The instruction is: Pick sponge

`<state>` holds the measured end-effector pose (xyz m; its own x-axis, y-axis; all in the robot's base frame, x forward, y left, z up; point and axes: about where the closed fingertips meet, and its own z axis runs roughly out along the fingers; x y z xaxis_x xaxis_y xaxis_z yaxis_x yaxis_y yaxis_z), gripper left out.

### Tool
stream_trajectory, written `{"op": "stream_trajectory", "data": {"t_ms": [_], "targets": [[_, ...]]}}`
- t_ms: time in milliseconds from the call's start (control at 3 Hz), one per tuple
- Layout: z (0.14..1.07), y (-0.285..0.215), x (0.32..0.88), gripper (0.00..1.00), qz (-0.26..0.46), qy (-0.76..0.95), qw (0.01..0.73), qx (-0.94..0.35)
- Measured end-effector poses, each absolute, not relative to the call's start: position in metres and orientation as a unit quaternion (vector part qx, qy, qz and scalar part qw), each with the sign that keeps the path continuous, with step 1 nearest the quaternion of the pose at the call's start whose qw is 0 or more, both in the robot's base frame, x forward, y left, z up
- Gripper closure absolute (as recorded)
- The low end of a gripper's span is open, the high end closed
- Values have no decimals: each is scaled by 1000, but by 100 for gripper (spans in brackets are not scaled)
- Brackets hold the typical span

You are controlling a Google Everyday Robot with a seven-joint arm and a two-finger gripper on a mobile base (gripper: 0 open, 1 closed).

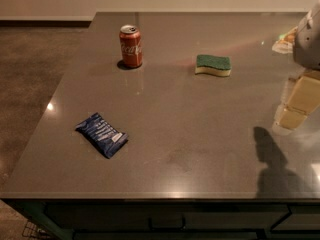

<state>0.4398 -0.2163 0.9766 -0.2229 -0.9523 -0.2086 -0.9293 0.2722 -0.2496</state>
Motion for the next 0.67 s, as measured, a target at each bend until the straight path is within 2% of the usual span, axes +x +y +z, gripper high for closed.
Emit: {"op": "stream_trajectory", "data": {"t_ms": [333,667], "targets": [[977,-216,442,0,-37,782,163,-601],[966,-215,484,0,-27,802,194,-565]]}}
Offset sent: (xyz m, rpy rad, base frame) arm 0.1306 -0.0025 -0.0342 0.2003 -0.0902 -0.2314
